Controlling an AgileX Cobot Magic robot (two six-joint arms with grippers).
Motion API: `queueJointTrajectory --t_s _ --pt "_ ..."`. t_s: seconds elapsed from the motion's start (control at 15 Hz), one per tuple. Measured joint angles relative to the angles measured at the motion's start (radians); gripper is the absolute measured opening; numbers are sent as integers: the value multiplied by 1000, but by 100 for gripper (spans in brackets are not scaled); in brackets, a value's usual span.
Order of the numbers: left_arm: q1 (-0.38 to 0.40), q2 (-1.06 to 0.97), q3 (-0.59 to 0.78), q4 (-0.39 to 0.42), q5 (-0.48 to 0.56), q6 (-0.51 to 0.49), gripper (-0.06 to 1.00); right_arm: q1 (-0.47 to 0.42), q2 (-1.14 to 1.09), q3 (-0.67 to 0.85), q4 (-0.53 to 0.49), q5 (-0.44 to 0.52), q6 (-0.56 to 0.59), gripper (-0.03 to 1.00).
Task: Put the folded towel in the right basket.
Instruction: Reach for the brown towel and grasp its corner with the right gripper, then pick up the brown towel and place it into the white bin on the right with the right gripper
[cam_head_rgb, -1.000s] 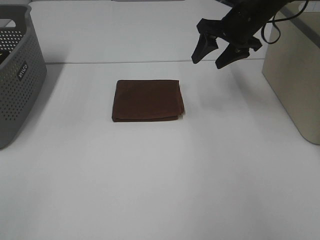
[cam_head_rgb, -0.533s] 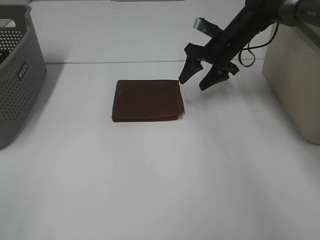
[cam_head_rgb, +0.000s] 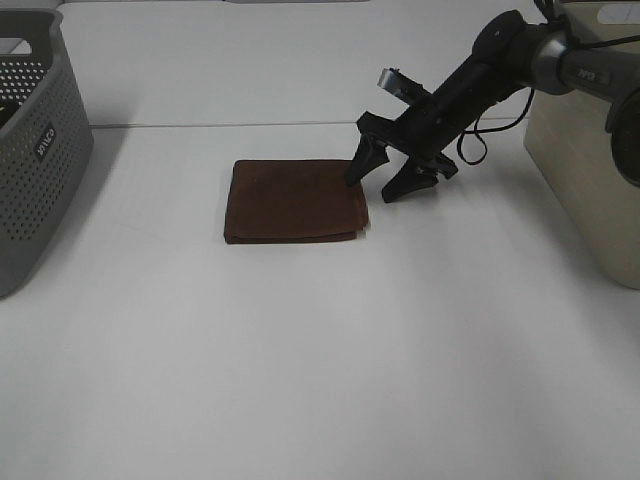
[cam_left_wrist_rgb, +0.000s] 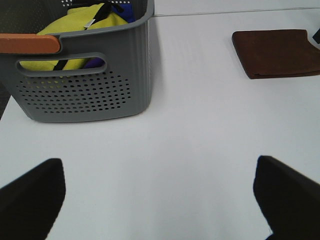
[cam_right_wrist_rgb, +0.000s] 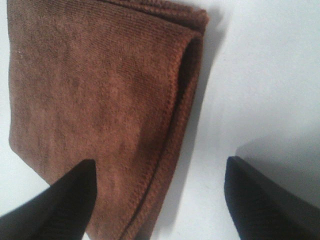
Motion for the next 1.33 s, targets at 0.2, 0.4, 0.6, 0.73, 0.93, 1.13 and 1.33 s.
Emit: queueJointTrajectory --t_s 0.2,0.4,0.6,0.73,0.93,1.13,1.33 --pt "0 0 0 0 0 0 97 5 24 -8 76 -9 0 69" --pt "0 0 0 0 0 0 97 49 28 -9 85 -14 -5 64" --pt "0 0 0 0 0 0 97 66 37 -9 46 -38 -4 30" --pt "0 0 0 0 0 0 97 65 41 -9 46 -39 1 7" --pt "0 0 0 0 0 0 97 65 40 -9 46 -39 1 7" --pt "0 0 0 0 0 0 97 66 -3 -9 22 -39 1 7" --pt "0 0 0 0 0 0 97 66 -157 -9 -26 -33 1 7"
